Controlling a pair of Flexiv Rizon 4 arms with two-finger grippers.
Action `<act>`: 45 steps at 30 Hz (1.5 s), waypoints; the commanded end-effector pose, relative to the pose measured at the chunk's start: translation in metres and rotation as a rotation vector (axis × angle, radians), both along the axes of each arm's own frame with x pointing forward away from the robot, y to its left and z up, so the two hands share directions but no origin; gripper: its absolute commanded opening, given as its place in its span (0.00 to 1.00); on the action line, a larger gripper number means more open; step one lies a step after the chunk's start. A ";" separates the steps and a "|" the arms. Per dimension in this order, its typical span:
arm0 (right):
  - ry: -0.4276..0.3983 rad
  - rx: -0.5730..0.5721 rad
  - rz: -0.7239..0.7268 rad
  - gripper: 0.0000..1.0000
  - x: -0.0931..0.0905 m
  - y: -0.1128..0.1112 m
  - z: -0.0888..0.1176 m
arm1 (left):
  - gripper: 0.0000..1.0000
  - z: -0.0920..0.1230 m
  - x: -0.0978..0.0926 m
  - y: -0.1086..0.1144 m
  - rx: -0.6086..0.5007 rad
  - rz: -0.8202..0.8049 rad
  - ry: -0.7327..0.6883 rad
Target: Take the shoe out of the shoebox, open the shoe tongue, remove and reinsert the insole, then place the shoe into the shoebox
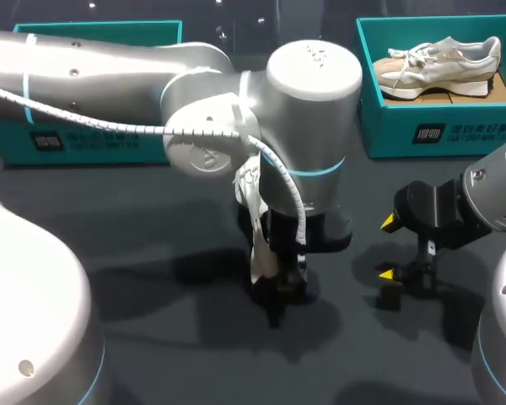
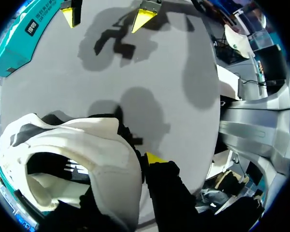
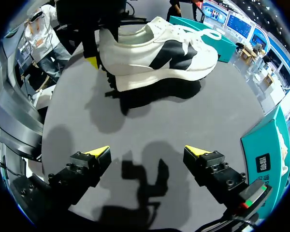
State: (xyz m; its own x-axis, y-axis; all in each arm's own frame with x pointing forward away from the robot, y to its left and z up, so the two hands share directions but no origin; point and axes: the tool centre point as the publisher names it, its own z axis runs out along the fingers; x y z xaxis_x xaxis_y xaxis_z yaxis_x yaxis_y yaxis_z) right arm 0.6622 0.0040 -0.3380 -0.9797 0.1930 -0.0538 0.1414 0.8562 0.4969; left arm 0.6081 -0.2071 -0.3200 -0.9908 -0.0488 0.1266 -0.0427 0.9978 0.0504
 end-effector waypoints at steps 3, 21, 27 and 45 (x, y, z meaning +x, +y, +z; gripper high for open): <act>-0.003 0.000 -0.001 1.00 -0.002 0.000 0.000 | 0.00 0.078 0.022 0.031 -0.024 -0.022 0.006; -0.003 0.000 -0.001 1.00 -0.002 0.000 0.000 | 0.00 0.150 0.080 0.093 -0.052 0.009 0.063; -0.003 0.000 -0.001 1.00 -0.002 0.000 0.000 | 0.00 0.175 0.109 0.130 -0.065 -0.012 0.078; -0.003 0.000 -0.001 1.00 -0.002 0.000 0.000 | 0.00 0.172 0.129 0.158 -0.004 -0.116 0.117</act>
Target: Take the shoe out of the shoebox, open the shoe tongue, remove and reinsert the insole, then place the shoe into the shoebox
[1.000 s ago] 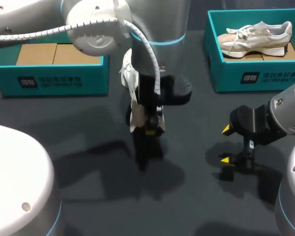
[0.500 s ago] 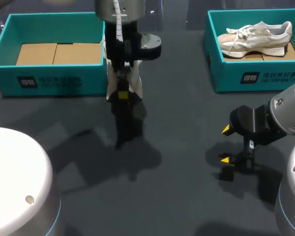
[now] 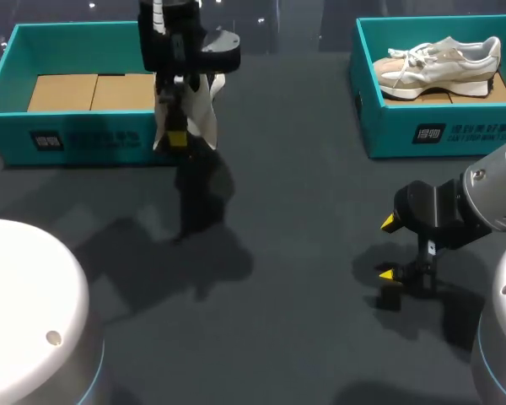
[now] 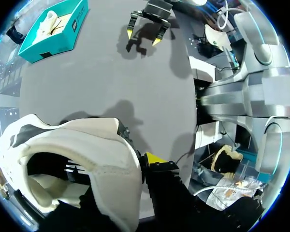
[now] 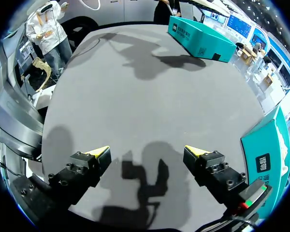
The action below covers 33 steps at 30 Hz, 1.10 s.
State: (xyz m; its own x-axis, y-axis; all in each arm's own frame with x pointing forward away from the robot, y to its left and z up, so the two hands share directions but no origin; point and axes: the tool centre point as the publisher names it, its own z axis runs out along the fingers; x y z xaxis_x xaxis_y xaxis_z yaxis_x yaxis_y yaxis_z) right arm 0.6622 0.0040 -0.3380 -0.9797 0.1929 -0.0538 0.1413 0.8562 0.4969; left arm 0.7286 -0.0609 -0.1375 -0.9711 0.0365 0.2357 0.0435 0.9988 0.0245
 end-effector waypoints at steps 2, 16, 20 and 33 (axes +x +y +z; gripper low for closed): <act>-0.003 0.000 -0.001 1.00 -0.002 0.000 0.000 | 0.00 -0.006 0.021 0.031 0.018 -0.054 0.029; -0.003 0.000 -0.001 1.00 -0.002 0.000 0.000 | 0.00 0.029 0.097 0.145 0.091 -0.062 -0.022; -0.003 0.000 -0.001 1.00 -0.002 0.000 0.000 | 0.00 0.038 0.107 0.158 0.091 -0.060 -0.017; -0.003 0.000 -0.001 1.00 -0.002 0.000 0.000 | 0.00 0.040 0.116 0.164 0.094 -0.083 -0.022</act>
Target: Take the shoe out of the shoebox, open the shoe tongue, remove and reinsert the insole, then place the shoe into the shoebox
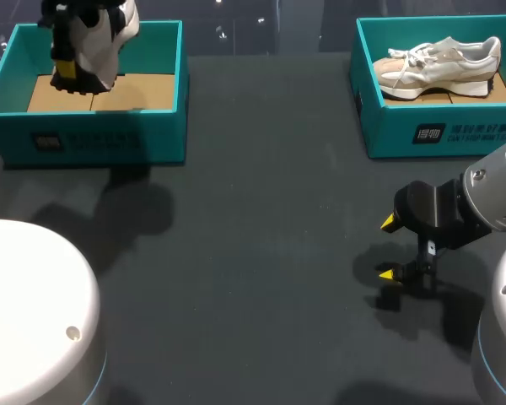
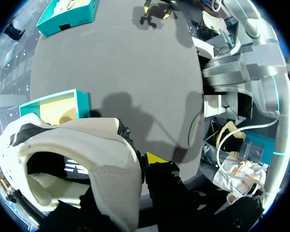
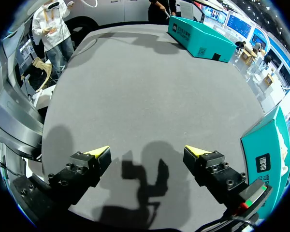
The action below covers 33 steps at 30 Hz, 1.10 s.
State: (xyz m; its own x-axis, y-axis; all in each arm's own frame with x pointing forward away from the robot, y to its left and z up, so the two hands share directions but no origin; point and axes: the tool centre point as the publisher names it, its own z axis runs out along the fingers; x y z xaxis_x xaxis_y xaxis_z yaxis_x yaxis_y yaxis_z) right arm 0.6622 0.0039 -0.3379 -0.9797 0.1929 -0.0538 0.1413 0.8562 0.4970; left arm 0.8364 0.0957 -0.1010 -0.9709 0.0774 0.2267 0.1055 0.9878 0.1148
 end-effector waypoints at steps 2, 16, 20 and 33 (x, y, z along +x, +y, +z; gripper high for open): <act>-0.003 0.000 -0.001 1.00 -0.002 0.000 0.000 | 0.00 0.005 0.016 0.016 0.006 -0.039 -0.008; -0.003 0.000 -0.001 1.00 -0.002 0.000 0.000 | 0.00 -0.012 0.078 0.091 0.058 -0.007 -0.007; -0.003 0.000 -0.001 1.00 -0.002 0.000 0.000 | 0.00 -0.016 0.091 0.107 0.040 -0.024 -0.015; -0.003 0.000 -0.001 1.00 -0.002 0.000 0.000 | 0.00 -0.022 0.104 0.129 -0.063 -0.377 -0.037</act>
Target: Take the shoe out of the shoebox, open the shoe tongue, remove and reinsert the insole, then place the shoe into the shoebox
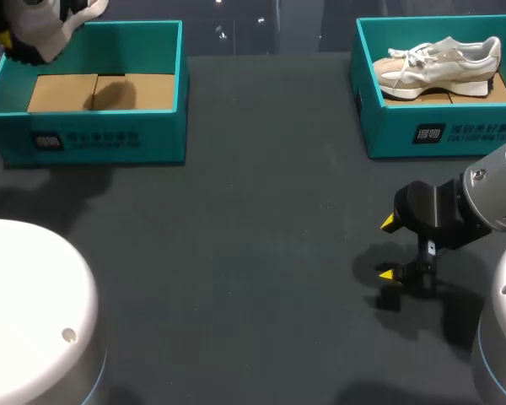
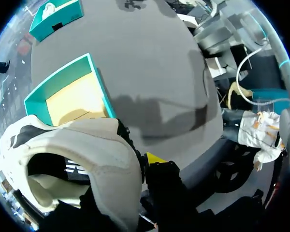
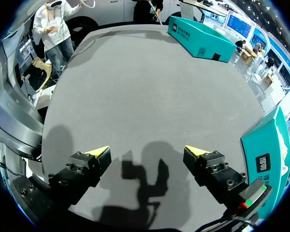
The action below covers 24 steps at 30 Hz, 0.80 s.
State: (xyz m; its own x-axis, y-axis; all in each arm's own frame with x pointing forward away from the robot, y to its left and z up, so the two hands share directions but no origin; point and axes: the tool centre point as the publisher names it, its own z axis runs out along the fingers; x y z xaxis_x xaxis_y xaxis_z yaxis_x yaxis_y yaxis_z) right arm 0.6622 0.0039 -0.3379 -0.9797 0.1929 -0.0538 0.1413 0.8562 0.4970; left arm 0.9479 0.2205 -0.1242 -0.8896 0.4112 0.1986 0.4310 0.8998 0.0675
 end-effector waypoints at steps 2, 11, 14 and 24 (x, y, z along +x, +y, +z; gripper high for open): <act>-0.003 0.000 -0.001 1.00 -0.002 0.000 0.000 | 0.00 0.001 -0.008 0.004 -0.013 -0.034 -0.020; -0.003 0.000 -0.001 1.00 -0.002 0.000 0.000 | 0.00 -0.007 0.013 0.029 0.004 -0.212 0.000; -0.003 0.000 -0.001 1.00 -0.002 0.000 0.000 | 0.00 -0.013 0.029 0.045 0.025 -0.322 0.002; -0.003 0.000 -0.001 1.00 -0.002 0.000 0.000 | 0.00 -0.014 0.050 0.063 -0.039 -0.415 0.024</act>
State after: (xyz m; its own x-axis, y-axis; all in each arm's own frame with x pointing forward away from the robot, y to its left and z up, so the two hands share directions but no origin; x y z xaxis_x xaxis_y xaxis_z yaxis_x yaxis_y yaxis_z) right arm 0.6622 0.0040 -0.3379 -0.9798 0.1928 -0.0538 0.1412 0.8562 0.4970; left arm 0.9927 0.2837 -0.1416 -0.6448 0.7410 0.1877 0.7583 0.6510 0.0351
